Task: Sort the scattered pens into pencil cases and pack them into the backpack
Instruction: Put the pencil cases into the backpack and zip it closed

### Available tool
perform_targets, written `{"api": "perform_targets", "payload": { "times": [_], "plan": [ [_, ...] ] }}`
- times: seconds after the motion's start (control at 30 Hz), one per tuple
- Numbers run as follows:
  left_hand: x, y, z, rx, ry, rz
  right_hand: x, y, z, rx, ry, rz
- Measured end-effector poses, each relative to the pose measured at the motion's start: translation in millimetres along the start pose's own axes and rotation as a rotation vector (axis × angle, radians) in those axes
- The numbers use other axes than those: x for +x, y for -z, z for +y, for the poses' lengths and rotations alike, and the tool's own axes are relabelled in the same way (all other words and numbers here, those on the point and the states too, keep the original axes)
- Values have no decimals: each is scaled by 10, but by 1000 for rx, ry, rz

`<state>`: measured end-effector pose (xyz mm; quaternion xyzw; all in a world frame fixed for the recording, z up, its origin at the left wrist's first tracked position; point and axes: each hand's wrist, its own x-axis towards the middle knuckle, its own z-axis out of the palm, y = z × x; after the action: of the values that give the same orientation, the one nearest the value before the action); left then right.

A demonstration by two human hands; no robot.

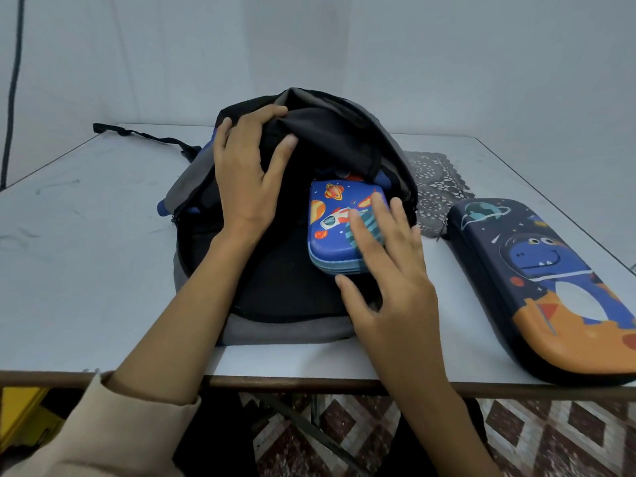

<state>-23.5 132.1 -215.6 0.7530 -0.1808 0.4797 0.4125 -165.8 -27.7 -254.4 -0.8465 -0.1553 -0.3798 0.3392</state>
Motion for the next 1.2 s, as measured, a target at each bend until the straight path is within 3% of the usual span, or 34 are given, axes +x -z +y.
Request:
{"api": "perform_targets", "payload": {
  "times": [0.1, 0.23, 0.6, 1.2],
  "plan": [
    [2, -3, -13, 5, 1, -6, -50, -4, -89, -45, 156, 53],
    [0, 0, -26, 15, 2, -9, -108, -13, -112, -71, 250, 2],
    [-13, -2, -33, 10, 12, -18, -162, -11, -92, -101, 168, 62],
    [-28, 4, -9, 8, 8, -15, -134, -107, -66, -100, 45, 18]
  ]
}}
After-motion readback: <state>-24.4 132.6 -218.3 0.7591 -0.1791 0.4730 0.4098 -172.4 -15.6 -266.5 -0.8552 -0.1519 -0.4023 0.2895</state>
